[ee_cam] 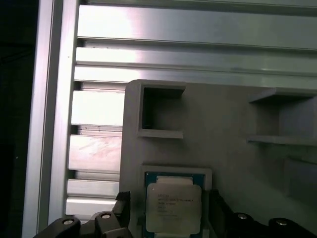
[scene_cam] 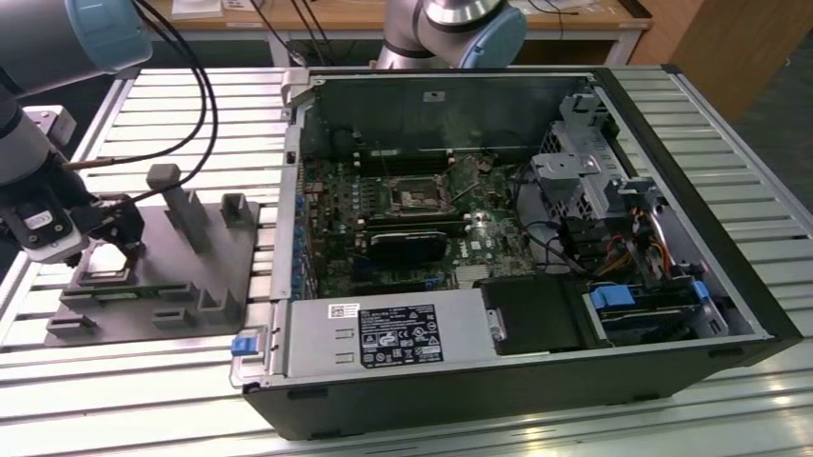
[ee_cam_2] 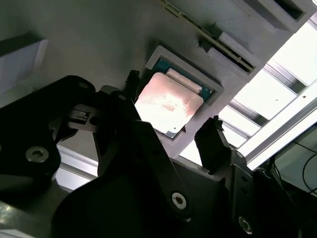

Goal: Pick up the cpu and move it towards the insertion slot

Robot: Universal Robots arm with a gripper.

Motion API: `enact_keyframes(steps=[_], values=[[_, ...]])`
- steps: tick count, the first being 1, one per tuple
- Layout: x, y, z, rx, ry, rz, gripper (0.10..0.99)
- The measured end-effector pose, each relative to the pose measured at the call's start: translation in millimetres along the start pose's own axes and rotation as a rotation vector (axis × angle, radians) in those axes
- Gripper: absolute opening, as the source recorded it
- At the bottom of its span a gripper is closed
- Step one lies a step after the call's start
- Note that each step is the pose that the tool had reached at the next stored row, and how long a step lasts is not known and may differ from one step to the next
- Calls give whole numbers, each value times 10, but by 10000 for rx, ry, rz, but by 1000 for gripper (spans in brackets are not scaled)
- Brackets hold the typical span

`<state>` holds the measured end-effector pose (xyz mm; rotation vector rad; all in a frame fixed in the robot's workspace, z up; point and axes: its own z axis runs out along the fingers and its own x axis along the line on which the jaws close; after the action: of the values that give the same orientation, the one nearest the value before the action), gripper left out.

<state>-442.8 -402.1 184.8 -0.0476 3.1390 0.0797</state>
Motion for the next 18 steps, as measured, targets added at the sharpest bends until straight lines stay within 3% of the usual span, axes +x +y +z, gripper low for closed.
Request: enact_keyframes(steps=[5, 6, 18], values=[[0, 1, 17, 2, 3, 0, 718], [0, 0, 19, 2, 4, 0, 647], [-10, -1, 52, 1, 2, 0, 627]])
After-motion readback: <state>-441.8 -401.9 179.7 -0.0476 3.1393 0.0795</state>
